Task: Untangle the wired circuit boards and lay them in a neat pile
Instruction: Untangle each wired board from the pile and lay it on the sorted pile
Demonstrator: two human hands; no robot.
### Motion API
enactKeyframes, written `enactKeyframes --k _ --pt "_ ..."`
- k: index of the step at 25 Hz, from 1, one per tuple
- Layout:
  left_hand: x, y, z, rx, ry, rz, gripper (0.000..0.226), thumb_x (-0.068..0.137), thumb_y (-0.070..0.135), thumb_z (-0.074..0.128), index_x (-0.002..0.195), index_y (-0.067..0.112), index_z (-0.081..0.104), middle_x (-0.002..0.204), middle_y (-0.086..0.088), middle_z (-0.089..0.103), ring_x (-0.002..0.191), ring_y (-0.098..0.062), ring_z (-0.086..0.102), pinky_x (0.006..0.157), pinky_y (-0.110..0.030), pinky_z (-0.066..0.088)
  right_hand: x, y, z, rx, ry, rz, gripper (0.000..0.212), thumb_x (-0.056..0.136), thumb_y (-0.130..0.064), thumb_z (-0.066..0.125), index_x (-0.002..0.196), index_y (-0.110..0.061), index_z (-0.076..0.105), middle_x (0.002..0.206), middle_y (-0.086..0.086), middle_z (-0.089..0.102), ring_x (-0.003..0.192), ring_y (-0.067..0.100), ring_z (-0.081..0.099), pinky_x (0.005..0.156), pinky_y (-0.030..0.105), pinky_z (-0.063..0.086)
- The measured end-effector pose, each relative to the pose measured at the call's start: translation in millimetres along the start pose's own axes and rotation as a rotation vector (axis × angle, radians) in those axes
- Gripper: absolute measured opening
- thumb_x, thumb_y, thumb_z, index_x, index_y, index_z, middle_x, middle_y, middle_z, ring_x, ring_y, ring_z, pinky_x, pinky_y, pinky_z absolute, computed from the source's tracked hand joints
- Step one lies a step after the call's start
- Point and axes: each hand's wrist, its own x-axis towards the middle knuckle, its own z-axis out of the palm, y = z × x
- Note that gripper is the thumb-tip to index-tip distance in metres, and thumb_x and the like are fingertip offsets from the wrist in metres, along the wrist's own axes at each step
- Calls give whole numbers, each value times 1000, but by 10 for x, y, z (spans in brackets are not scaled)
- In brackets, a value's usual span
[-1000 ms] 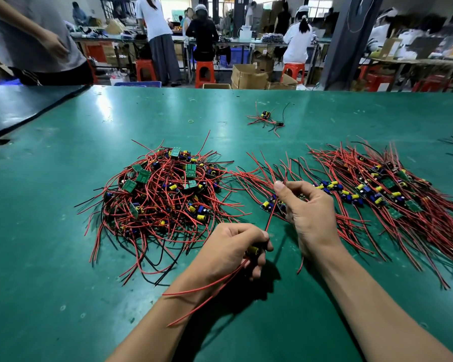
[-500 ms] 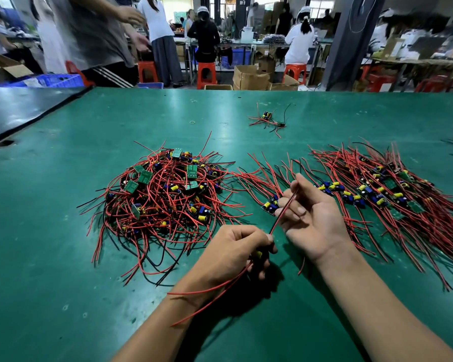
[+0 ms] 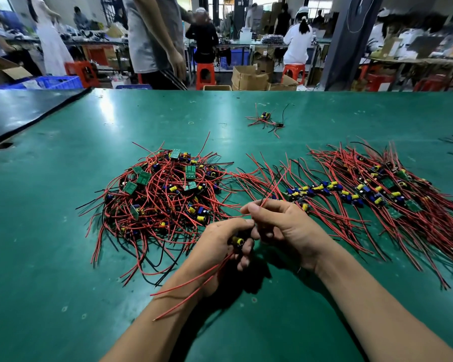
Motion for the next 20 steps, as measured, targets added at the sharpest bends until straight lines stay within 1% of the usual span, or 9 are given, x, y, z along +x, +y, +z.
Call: enactKeyframes --k 2,4,7,8,10,12,14,17,20 --pt "22 -9 -13 26 -9 4 34 90 26 54 60 17 66 49 -1 47 35 -14 44 35 -18 32 21 5 2 -72 127 -104 36 66 -43 85 84 -13 78 57 7 45 50 15 36 46 23 27" --pt "31 -8 -14 47 -18 5 35 91 26 52 59 18 66 49 -1 47 35 -14 43 35 -18 31 51 14 11 -86 238 -183 38 65 -46 81 79 -11 76 53 5 38 42 11 32 43 23 23" --pt "11 -2 8 58 -41 6 35 92 23 52 61 16 65 49 -1 46 35 -14 42 35 -18 31 92 -3 23 -30 389 -294 49 71 -38 78 82 7 65 53 4 37 38 9 29 41 23 19" --pt "-3 0 21 60 -57 12 34 92 22 51 62 15 64 49 -2 46 35 -13 42 36 -18 30 103 -19 13 6 434 -323 44 75 -33 77 80 8 62 58 6 40 38 8 29 39 21 20" --pt "-33 0 42 82 -92 38 32 93 19 51 64 13 63 49 -2 47 35 -13 42 37 -20 30 109 -59 -25 99 523 -357 25 86 -21 73 72 -3 61 73 11 49 38 6 28 38 18 21" --pt "-52 1 60 105 -119 66 30 94 15 51 67 9 61 48 -3 47 36 -13 43 38 -21 31 121 -90 -88 176 592 -381 24 91 -13 69 70 -10 58 81 13 53 38 5 27 38 17 21" --pt "-58 5 60 109 -128 69 29 94 13 50 68 7 60 47 -3 47 36 -13 43 38 -20 32 125 -104 -117 208 620 -400 23 92 -13 68 71 -10 58 79 12 56 37 5 27 37 17 22" --pt "-60 7 50 86 -118 43 28 94 16 52 69 7 61 49 -4 47 38 -15 45 38 -21 33 123 -97 -120 251 601 -368 19 92 -16 68 76 -10 59 74 -1 70 36 4 30 36 16 26" --pt "-50 5 56 20 -34 48 31 95 28 53 78 5 66 57 -8 56 43 -19 53 40 -21 40 88 -89 -141 261 552 -277 25 83 -34 73 87 -10 67 69 -6 61 39 4 35 37 17 28"
